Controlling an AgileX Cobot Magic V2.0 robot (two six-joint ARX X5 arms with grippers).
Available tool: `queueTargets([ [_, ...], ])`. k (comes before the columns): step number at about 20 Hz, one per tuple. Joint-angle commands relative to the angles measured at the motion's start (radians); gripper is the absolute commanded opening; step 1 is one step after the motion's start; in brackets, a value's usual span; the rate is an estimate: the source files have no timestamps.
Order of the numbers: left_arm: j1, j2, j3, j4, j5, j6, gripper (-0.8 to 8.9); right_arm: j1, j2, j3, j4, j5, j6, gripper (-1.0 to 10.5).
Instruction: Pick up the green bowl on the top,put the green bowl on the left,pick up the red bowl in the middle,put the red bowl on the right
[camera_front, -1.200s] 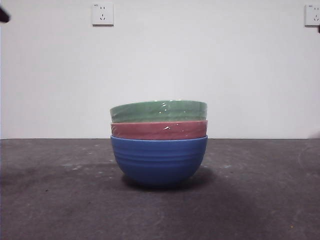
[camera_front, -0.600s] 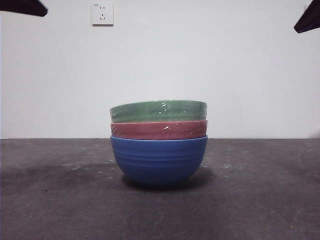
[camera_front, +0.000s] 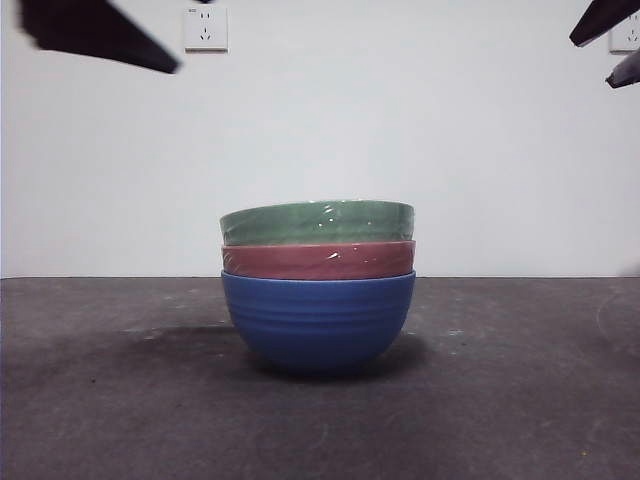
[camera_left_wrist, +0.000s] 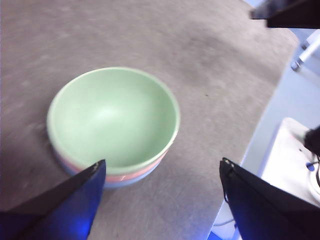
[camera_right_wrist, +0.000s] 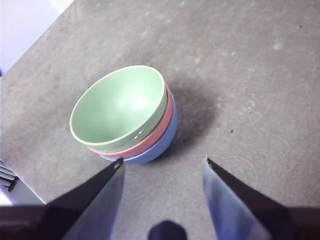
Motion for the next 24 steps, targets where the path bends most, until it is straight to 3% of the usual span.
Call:
queueTargets([
  [1, -0.080, 0.126, 0.096, -0.065, -0.048, 0.113, 3.76, 0.003, 0.002, 0.003, 0.005, 0.000, 0.001, 2.6],
  [4, -0.164, 0.297, 0.230, -0.172, -0.156, 0.249, 3.75, 0.003, 0.002, 0.003, 0.005, 0.000, 0.001, 2.5],
  [7, -0.219, 0.425, 0.301, -0.190, -0.274, 0.306, 3.74, 0.003, 0.002, 0.003, 0.005, 0.000, 0.001, 2.5],
  [15, -0.242, 0.550, 0.311, -0.193, -0.268, 0.379, 3.71, 0.003, 0.002, 0.003, 0.005, 0.003, 0.001, 2.5],
  [21, -0.241, 0.550, 0.311, -0.202, -0.264, 0.407, 0.01, 0.003, 0.002, 0.003, 0.005, 0.004, 0.000, 2.5],
  [24, -0.241, 0.550, 0.311, -0.201, -0.264, 0.430, -0.13, 0.003, 0.002, 0.003, 0.005, 0.004, 0.000, 2.5],
])
